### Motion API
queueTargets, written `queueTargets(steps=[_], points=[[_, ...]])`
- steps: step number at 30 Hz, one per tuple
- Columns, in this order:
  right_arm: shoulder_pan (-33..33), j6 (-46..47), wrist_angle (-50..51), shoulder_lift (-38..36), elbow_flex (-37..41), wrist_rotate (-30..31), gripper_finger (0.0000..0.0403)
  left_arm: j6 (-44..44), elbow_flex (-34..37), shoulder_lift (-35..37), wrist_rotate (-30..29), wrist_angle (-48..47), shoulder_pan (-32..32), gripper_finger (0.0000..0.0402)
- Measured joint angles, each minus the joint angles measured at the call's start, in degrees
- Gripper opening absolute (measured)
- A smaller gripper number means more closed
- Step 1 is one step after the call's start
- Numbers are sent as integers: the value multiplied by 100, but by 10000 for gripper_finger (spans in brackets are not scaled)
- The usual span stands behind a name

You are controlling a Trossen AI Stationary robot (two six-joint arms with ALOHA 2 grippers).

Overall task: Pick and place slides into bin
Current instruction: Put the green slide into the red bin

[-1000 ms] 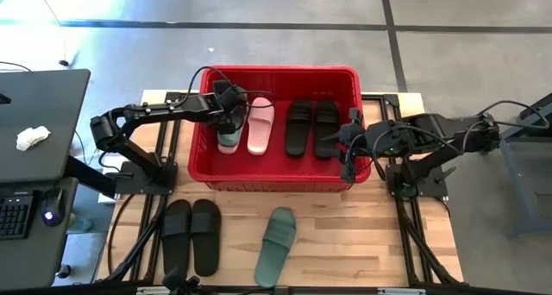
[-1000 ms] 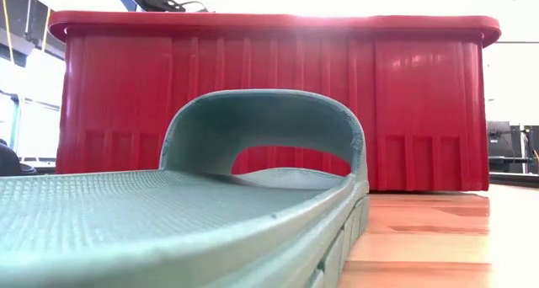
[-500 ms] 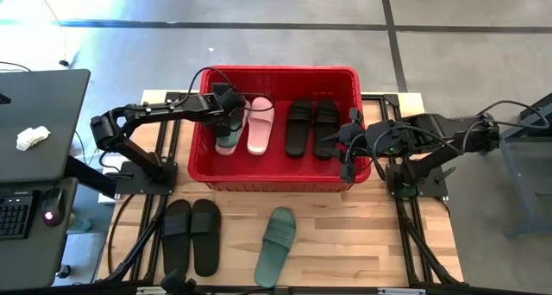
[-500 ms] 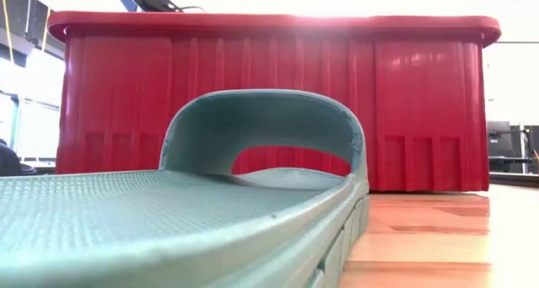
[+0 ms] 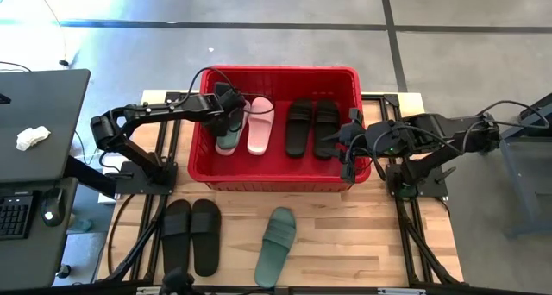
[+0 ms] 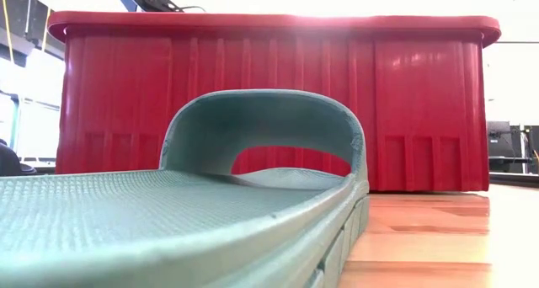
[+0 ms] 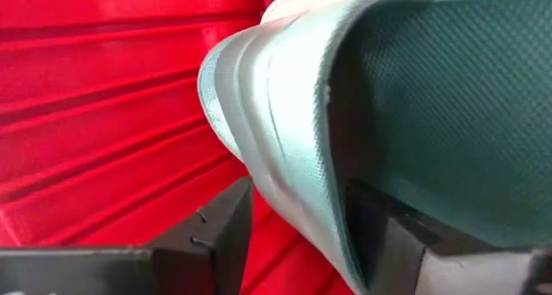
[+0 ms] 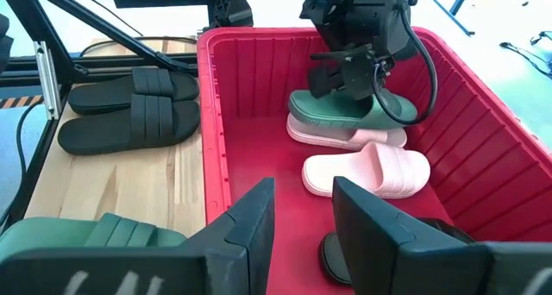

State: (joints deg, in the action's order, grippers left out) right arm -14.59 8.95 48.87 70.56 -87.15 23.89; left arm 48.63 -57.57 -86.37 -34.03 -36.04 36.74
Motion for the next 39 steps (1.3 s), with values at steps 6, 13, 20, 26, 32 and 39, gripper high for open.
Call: queueTargets(steps=[6, 13, 20, 26, 32, 39], points=[[0, 0, 6, -1, -1, -1, 108, 412, -18, 0, -137, -5, -1, 178], [0, 0, 21, 0, 2, -15, 108, 268, -412, 0, 273, -183, -3, 173], [0, 0, 95, 1, 2, -43, 108, 254, -752, 0, 323, -448, -3, 173], [0, 0, 229, 1, 2, -45, 108, 154, -1012, 4, 497, -848, -3, 173], [-1, 0, 241, 1, 2, -51, 108, -300, -1110, 4, 535, -1080, -19, 173], [-2, -2, 268, 1, 2, -241, 108, -710, -1112, 4, 839, -1062, -315, 172]])
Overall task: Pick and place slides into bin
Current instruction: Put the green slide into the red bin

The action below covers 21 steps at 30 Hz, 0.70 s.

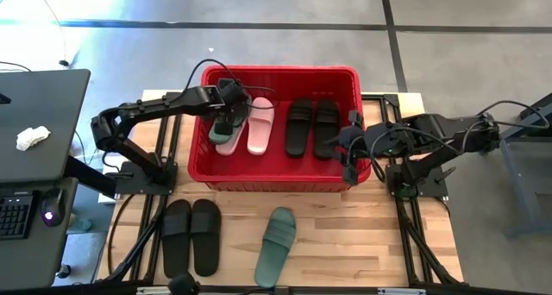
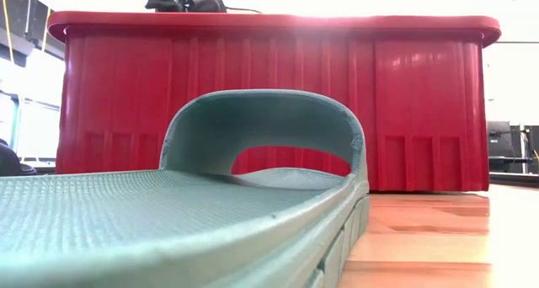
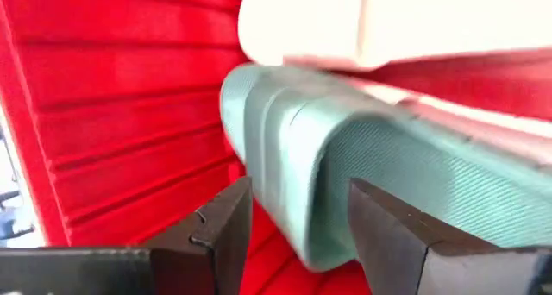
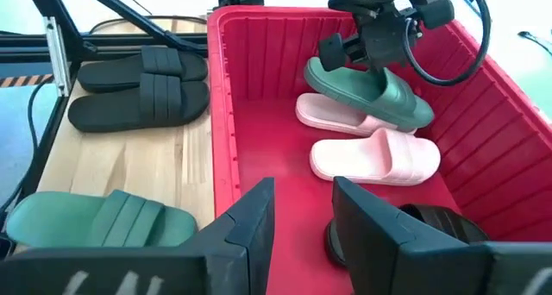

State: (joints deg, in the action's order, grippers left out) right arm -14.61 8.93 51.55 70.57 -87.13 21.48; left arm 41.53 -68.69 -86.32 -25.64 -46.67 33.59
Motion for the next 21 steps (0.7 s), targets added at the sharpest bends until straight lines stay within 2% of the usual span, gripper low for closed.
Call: queueTargets(steps=[6, 13, 16, 21], points=[[0, -22, -2, 0, 0, -40, 108, -153, -399, -2, -77, -205, -453, 172], [0, -40, -5, 0, 0, -245, 108, -516, -1670, -2, -34, -835, -946, 172], [0, -14, -9, 0, 0, -438, 108, -723, -2323, 0, 485, -1087, -1200, 172], [-4, 144, -136, 0, 0, -1090, 108, -1209, -3376, 4, 2049, -1351, -1667, 172]])
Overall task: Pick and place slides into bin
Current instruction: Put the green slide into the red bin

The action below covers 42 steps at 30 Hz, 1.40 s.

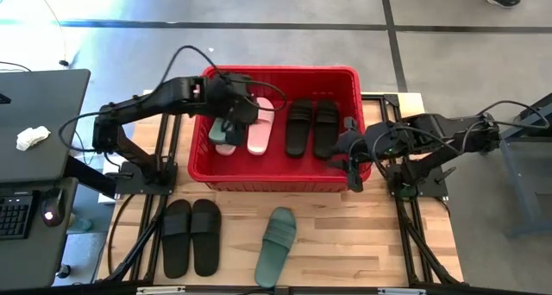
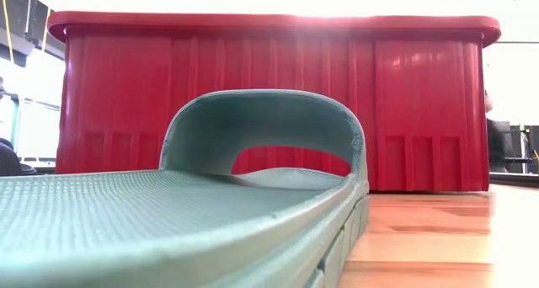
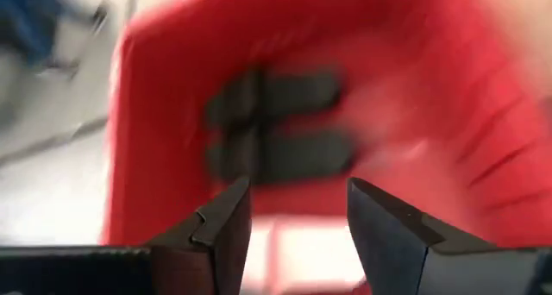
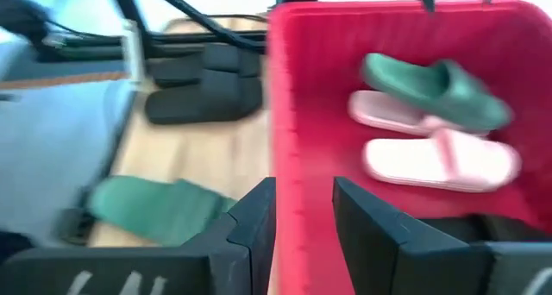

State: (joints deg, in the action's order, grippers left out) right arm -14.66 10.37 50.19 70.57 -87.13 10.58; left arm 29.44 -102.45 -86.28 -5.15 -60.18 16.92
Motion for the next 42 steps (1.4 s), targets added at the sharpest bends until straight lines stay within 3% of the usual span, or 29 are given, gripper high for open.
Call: queueTargets(steps=[5, 8, 11, 14, 24, 29, 32, 38, 42], points=[[-35, 415, -245, 0, 0, -1134, 108, -441, -817, 3, 1011, 17, -689, 172], [-184, 707, -386, 0, 0, -1612, 108, -603, -1109, 5, 1003, 33, -1213, 172], [-508, 755, -592, 0, 0, -1708, 108, -705, -1228, 4, 713, 40, -1731, 172], [-932, 607, -714, 49, 0, -1342, 108, -826, -1242, 3, 299, 46, -2196, 172], [-2338, 995, -497, 1071, 0, 1874, 108, -1155, -1229, -6, -1254, -364, -3111, 172], [-2643, 1550, -498, 1952, 0, 2887, 108, -1216, -1224, -6, -1563, -1108, -3207, 172], [-2673, 2098, -520, 2466, 0, 3035, 108, -1341, -1224, -23, -1560, -1461, -3207, 172], [-2628, 3098, -1035, 3343, -2, 2115, 108, -1474, -1222, -29, -1529, -2066, -3207, 172], [-2632, 3855, -1213, 3889, -345, 2071, 108, -1477, -1222, -30, -1427, -2308, -3207, 172]])
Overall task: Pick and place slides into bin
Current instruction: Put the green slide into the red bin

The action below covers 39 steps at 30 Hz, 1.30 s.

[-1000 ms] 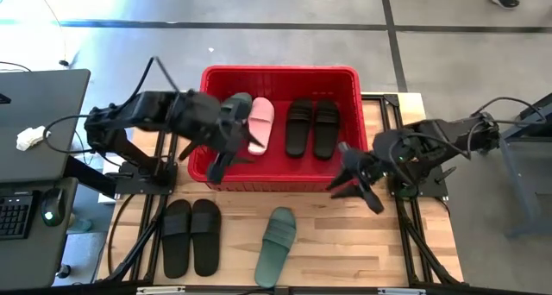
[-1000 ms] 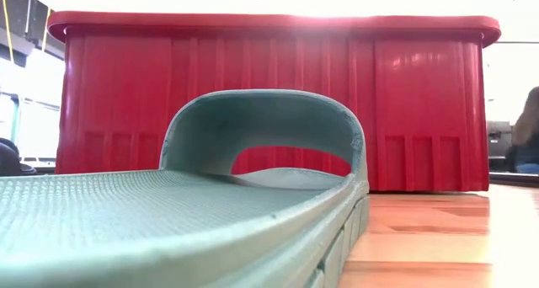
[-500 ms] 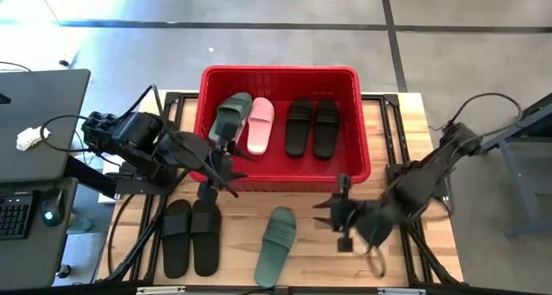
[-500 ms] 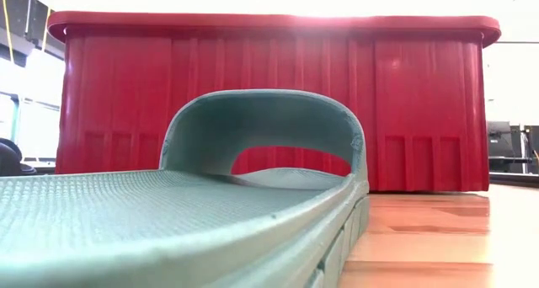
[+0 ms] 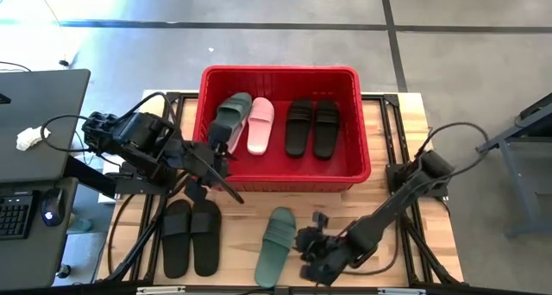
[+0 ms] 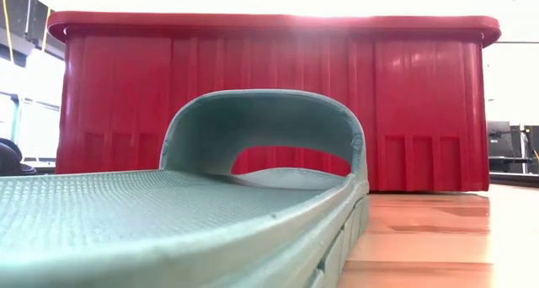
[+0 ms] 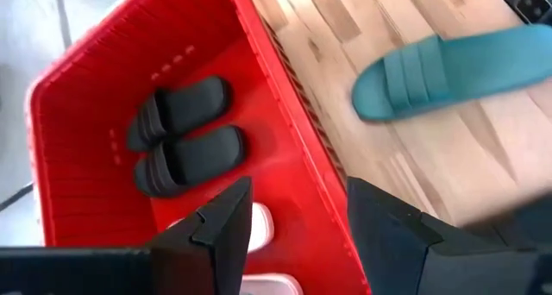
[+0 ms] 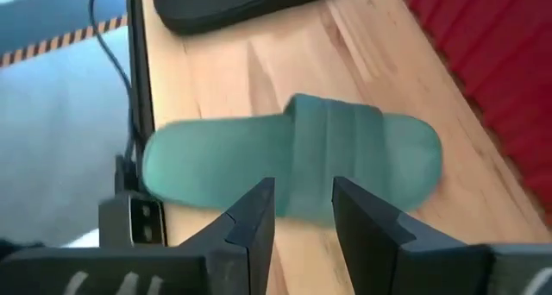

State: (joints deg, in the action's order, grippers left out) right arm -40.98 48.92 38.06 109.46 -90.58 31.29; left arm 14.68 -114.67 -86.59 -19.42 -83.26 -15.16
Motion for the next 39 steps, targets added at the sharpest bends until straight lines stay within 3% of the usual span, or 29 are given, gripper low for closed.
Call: queueTargets(steps=[4, 14, 19, 24, 39], points=[[-6, -30, 579, 590, -777, 11, 108, 0, 0, 0, 72, -151, 0, 172], [82, -137, 3243, 2308, -3552, 229, 108, 1, 0, 0, 79, -522, 0, 173], [122, -137, 3749, 2943, -4444, -8, 108, 44, 0, 0, 79, -571, 0, 173], [165, -58, 3325, 3007, -4151, -237, 108, 147, 0, 0, 79, -590, 0, 173], [409, 0, 3480, 3004, -3983, -365, 108, 287, 0, 0, 77, -680, 9, 172]])
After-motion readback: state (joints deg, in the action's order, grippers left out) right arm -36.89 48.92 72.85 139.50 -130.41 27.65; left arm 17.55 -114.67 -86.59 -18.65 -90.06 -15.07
